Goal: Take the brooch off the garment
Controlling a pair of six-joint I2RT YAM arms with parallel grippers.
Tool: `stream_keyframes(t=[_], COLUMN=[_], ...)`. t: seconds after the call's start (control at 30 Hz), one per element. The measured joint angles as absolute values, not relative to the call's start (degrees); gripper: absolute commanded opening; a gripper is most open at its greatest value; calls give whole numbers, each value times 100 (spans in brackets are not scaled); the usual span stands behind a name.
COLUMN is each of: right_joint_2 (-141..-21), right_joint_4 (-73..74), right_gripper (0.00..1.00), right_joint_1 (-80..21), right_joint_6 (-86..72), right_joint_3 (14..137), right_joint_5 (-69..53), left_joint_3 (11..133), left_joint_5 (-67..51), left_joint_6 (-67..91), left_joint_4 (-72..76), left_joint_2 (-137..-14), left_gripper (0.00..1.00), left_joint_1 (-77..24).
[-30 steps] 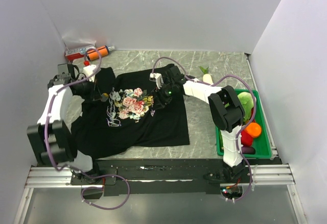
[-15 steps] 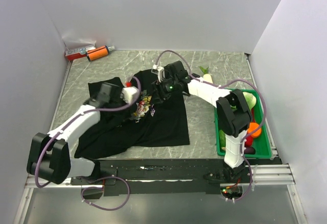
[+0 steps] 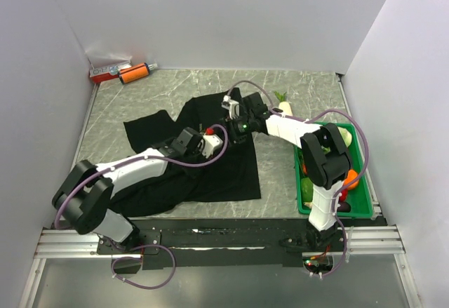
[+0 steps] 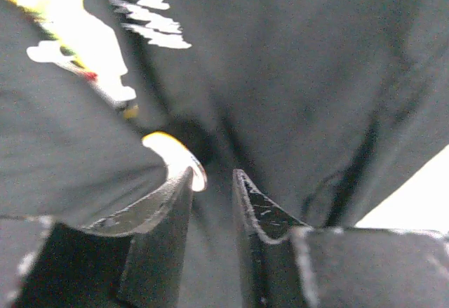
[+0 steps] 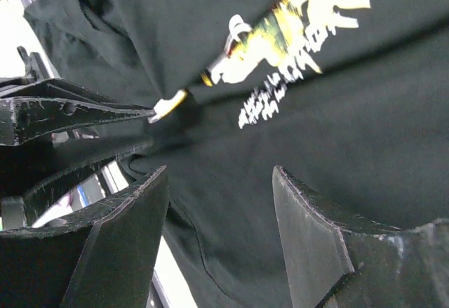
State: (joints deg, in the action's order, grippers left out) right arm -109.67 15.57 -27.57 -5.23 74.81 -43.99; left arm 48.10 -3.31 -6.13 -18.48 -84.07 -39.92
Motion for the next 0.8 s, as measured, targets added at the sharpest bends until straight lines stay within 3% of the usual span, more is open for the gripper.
stream_keyframes(t=[0.27, 0.57, 0.8], right_joint_2=[-10967, -10967, -11065], right_joint_4=[1470, 1280, 1579], right_gripper=[66, 65, 65], right_joint_1=[-2630, -2644, -2908], right_joint_6=[-639, -628, -537], right_joint_3=[7271, 7277, 7787], right_joint_5=[-4532, -5081, -5336], left_joint_3=[5059, 6016, 5583], left_joint_5=[-1092, -1970, -2508], left_joint_6=[-261, 163, 392], left_joint_4=[-2163, -2401, -2502], left_joint_2=[-8652, -8200, -7802], left_gripper=[43, 46, 42], left_joint_1=[-3948, -2281, -2191])
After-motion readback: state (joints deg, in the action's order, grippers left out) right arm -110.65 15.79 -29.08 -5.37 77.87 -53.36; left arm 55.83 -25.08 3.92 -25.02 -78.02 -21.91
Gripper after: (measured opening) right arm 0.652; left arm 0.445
